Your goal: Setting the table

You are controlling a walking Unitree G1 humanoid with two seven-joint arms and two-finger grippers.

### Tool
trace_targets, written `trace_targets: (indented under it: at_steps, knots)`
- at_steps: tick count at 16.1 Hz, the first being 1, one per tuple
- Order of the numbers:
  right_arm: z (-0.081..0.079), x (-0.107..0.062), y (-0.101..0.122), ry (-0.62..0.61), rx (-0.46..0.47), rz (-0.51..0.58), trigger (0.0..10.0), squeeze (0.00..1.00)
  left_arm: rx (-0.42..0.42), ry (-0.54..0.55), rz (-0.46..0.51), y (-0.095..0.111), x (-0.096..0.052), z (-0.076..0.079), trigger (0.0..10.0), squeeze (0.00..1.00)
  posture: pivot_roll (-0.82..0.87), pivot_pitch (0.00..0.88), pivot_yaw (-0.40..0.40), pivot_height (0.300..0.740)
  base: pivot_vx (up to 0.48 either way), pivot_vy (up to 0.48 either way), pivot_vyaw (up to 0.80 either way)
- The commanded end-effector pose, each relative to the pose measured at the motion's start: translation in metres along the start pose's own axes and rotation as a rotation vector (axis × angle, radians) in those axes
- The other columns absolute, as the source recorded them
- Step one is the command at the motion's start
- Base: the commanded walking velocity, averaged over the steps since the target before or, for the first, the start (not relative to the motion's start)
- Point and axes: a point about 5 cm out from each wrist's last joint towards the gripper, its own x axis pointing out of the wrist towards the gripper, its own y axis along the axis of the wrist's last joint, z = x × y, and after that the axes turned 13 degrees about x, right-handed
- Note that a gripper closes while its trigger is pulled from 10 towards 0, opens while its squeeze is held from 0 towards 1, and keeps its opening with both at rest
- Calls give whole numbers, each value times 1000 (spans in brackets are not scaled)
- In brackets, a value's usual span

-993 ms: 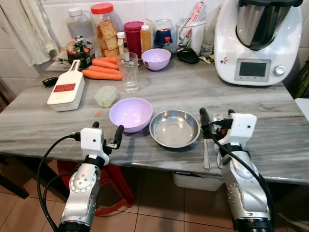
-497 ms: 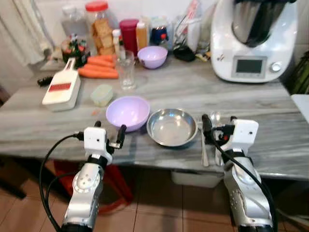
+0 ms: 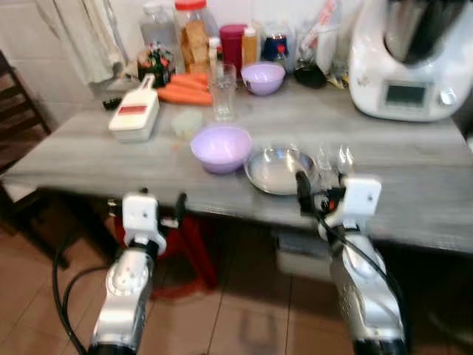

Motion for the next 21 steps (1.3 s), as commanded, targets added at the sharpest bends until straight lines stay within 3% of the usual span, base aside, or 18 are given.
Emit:
trace_targets:
  at_steps: [1, 6, 11, 12, 13, 16, 21]
  knots:
    - [2, 0, -2, -13, -1, -7, 10000, 0, 9, -3, 2, 1, 1, -2, 10000, 0, -21, 0, 84, 740, -394, 0, 0]
    - [9, 1, -3, -60, 23, -12, 10000, 0, 12, -15, 3, 2, 3, 0, 10000, 0, -27, 0, 91, 740, -393, 0, 0]
    - [2, 0, -6, -26, -14, -22, 10000, 0, 19, -35, 2, 1, 5, 2, 10000, 0, -37, 0, 97, 740, -391, 0, 0]
    - [3, 0, -5, -34, -66, -5, 10000, 0, 20, -65, 22, 3, 5, 5, 10000, 0, -38, 0, 98, 740, 0, 0, 0]
    - [4, -1, -6, -37, -61, -8, 10000, 0, 23, -81, 30, 3, 4, 6, 10000, 0, -38, 0, 100, 740, 0, 0, 0]
    - [2, -4, -8, -8, 25, -48, 10000, 0, 24, -103, 40, 3, 3, 8, 10000, 0, -37, 0, 101, 740, 0, 0, 0]
    - [-3, -4, -13, 3, -54, -51, 10000, 0, 22, -131, 48, 3, 4, 12, 10000, 0, -39, 0, 109, 740, 0, -178, 0]
